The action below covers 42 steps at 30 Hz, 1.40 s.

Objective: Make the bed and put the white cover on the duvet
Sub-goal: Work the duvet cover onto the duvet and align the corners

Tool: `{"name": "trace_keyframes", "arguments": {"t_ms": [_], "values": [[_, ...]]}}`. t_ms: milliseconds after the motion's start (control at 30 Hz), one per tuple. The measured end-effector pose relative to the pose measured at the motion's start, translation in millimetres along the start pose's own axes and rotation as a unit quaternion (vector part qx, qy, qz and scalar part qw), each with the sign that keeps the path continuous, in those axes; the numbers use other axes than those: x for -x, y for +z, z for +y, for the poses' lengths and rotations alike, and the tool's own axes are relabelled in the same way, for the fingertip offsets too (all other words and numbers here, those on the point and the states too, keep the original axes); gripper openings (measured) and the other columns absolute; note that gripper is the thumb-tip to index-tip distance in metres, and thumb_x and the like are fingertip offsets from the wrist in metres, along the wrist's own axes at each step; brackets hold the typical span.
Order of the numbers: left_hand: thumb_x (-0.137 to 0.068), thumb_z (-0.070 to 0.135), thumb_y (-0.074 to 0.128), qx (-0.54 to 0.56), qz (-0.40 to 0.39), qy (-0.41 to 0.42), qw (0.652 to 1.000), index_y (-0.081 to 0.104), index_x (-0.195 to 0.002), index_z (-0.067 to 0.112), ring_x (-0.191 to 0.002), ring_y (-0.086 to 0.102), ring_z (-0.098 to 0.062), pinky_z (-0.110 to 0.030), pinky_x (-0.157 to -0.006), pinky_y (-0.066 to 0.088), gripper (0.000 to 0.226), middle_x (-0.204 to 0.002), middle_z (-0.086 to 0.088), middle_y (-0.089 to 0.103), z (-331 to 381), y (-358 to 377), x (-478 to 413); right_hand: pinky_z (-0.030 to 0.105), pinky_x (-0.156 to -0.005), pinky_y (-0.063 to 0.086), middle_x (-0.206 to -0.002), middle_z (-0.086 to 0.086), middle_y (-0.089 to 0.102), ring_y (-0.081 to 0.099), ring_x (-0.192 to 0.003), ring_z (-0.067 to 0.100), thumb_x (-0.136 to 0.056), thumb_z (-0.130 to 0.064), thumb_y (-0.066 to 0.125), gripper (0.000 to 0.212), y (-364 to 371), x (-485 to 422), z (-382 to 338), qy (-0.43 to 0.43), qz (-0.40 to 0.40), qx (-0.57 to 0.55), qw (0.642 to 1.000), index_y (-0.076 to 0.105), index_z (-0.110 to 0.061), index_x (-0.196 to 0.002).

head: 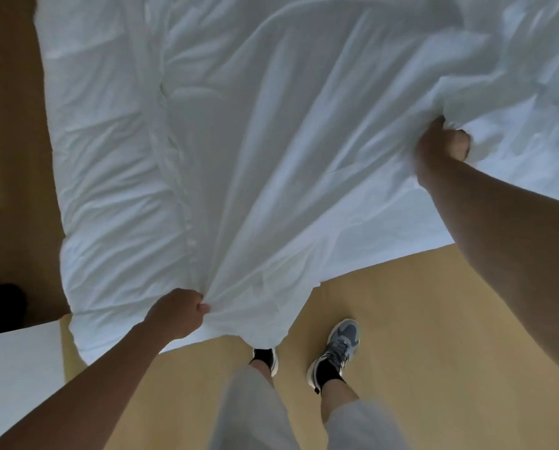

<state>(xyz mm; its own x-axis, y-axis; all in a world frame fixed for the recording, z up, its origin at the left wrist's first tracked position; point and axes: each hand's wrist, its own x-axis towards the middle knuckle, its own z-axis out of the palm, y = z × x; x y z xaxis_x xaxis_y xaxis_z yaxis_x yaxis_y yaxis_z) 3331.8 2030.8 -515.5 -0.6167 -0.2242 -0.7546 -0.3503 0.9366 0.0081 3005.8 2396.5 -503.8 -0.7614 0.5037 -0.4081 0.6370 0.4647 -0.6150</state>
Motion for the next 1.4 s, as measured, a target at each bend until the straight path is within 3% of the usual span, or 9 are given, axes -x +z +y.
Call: {"name": "trace_keyframes", "arguments": {"t_ms": [100,233,433,700,900,1100,1233,1333,1400], "values": [[-0.088,0.037,0.065,0.023,0.165,0.08,0.983,0.048,-0.086,0.015,-0.08,0.061,-0.032,-0.036,-0.07,0.042,0.028,-0.082,-0.003,0.054,53.6,-21.8,-18.4,0.037,-0.097,0.047,-0.159,0.017,0.032,0.048,-0.135,0.036,-0.09,-0.026,0.07,0.1,11.6,1.0,16.5,0.002,-0.01,0.077,0.997,0.0,-0.005,-0.159],[-0.076,0.061,0.072,-0.024,0.325,0.2,0.924,0.055,-0.117,0.01,-0.092,0.057,-0.033,-0.043,-0.079,0.046,0.067,-0.111,-0.013,0.058,151.5,-52.5,-52.0,0.037,-0.105,0.041,-0.146,0.02,0.049,0.049,-0.133,0.036,-0.105,-0.041,0.041,0.059,8.0,11.7,16.9,0.072,0.034,-0.149,0.986,0.033,-0.006,-0.152],[-0.093,0.011,0.058,-0.089,0.261,0.134,0.952,0.047,-0.139,-0.003,-0.115,0.06,-0.035,-0.038,-0.092,0.049,0.049,-0.13,-0.02,0.059,201.0,-68.3,-100.5,0.034,-0.096,0.042,-0.131,0.01,0.058,0.056,-0.119,0.03,-0.098,-0.059,0.048,0.069,10.6,24.0,35.1,0.104,-0.012,-0.153,0.983,0.048,-0.006,-0.14],[-0.095,0.008,0.058,0.036,0.251,0.215,0.943,0.056,-0.122,-0.004,-0.107,0.058,-0.037,-0.038,-0.09,0.047,0.03,-0.119,-0.023,0.057,157.7,-61.5,-92.1,0.044,-0.093,0.057,-0.142,-0.004,0.045,0.052,-0.121,0.019,-0.063,-0.07,0.081,0.111,20.3,60.3,42.9,0.13,-0.111,-0.376,0.911,0.03,-0.024,-0.15],[-0.08,-0.009,0.063,0.03,0.219,0.212,0.952,0.072,-0.095,0.003,-0.078,0.063,-0.037,-0.035,-0.071,0.051,0.021,-0.09,-0.011,0.055,54.4,-47.7,-69.6,0.046,-0.103,0.051,-0.135,0.001,0.048,0.057,-0.117,0.026,-0.044,-0.073,0.088,0.125,74.4,123.6,63.8,0.086,-0.124,-0.287,0.946,0.034,-0.024,-0.146],[-0.086,0.0,0.06,-0.006,0.183,0.23,0.956,0.065,-0.077,0.006,-0.076,0.062,-0.036,-0.033,-0.065,0.045,0.013,-0.08,-0.003,0.049,26.4,-59.0,-58.8,0.039,-0.095,0.048,-0.121,0.022,0.065,0.06,-0.116,0.038,-0.091,-0.049,0.07,0.062,89.1,160.5,61.1,0.045,-0.083,-0.116,0.989,0.059,0.005,-0.12],[-0.086,0.023,0.073,0.086,0.307,0.315,0.894,0.063,-0.104,0.01,-0.084,0.058,-0.026,-0.035,-0.073,0.049,0.025,-0.095,-0.004,0.054,95.2,-97.3,-52.8,0.042,-0.085,0.049,-0.105,0.026,0.068,0.062,-0.103,0.043,-0.103,-0.036,0.052,0.041,102.5,220.1,59.0,-0.079,-0.178,0.032,0.98,0.064,0.002,-0.1],[-0.081,0.05,0.077,-0.008,0.313,0.335,0.889,0.056,-0.131,0.015,-0.102,0.055,-0.029,-0.044,-0.087,0.048,0.064,-0.12,-0.01,0.056,157.6,-116.4,-60.5,0.04,-0.066,0.046,-0.088,0.02,0.066,0.062,-0.085,0.038,-0.1,-0.017,0.043,0.028,109.9,243.2,62.8,-0.126,-0.248,0.071,0.958,0.06,-0.002,-0.085],[-0.085,0.042,0.076,-0.071,0.31,0.323,0.891,0.059,-0.125,0.012,-0.101,0.057,-0.032,-0.041,-0.084,0.045,0.053,-0.117,-0.012,0.059,182.7,-121.3,-75.8,0.034,-0.057,0.038,-0.072,0.01,0.059,0.055,-0.07,0.029,-0.101,-0.022,0.047,0.034,106.1,239.9,64.5,-0.123,-0.264,0.052,0.955,0.054,-0.009,-0.071]]}}
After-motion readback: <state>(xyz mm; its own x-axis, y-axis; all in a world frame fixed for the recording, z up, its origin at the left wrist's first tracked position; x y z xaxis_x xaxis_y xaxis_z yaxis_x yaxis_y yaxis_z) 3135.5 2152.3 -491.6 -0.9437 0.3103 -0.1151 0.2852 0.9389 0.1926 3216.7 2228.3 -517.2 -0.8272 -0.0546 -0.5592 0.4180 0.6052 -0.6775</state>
